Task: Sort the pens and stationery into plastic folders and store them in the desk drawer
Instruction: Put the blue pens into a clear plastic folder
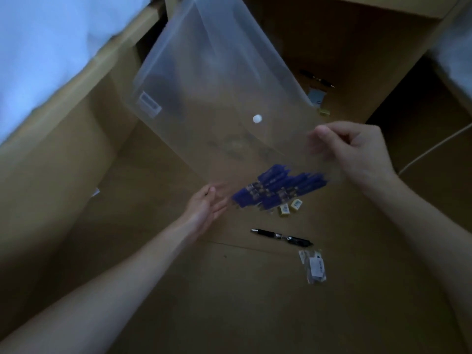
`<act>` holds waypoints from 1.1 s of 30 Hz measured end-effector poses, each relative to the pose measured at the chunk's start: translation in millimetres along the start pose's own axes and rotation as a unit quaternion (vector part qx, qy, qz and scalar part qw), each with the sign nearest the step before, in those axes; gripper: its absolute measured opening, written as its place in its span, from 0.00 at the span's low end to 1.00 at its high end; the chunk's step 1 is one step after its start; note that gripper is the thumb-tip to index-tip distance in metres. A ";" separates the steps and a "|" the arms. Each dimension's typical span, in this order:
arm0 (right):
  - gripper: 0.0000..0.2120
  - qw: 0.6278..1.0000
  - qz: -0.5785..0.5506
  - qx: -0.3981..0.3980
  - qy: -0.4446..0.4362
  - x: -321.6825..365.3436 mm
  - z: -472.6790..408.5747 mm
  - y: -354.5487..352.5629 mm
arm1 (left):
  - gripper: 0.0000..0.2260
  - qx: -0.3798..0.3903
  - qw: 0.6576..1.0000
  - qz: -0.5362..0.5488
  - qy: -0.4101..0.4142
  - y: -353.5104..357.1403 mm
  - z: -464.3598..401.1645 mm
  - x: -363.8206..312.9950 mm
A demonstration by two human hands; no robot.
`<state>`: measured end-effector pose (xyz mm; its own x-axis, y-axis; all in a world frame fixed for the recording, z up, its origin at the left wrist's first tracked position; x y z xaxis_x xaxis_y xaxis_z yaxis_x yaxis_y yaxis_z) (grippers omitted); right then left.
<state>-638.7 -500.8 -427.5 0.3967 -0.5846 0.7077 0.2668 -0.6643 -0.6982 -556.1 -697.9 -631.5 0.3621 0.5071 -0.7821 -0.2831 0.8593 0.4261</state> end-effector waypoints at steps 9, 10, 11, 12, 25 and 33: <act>0.08 0.999 0.000 -0.041 -0.012 40.2 -1.9 -30.1 | 0.12 0.070 0.995 0.070 0.024 25.6 6.2 -2.5; 0.08 0.999 0.008 -0.044 -0.017 44.6 -5.0 -32.7 | 0.13 0.079 0.994 0.070 0.011 29.6 6.8 0.6; 0.08 0.999 0.012 -0.044 -0.017 47.4 -8.2 -33.0 | 0.13 0.089 0.994 0.061 0.002 33.2 7.5 4.4; 0.08 0.999 0.014 -0.038 -0.014 48.0 -11.1 -31.7 | 0.12 0.094 0.994 0.051 -0.002 34.9 7.4 8.0; 0.05 0.977 0.074 0.176 0.100 -22.3 5.1 7.3 | 0.12 0.047 0.996 0.064 0.032 5.8 7.2 -6.3; 0.05 0.995 0.060 0.083 0.009 33.2 -12.4 -13.9 | 0.10 0.142 0.986 0.091 -0.020 38.8 11.1 7.7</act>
<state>-640.2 -516.7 -393.0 0.4200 -0.6642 0.6184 0.3600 -0.5036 -0.7853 -554.5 -659.9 -615.9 0.3637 0.6518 -0.6655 -0.0891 0.7355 0.6717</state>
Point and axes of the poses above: each hand's wrist, its own z-axis away from the middle knuckle, its own y-axis out of the palm, x = y × z, the point moved 8 cm from there along -z, towards the middle knuckle, and after that the axes turned 10 degrees about x, right-handed, at the moved point
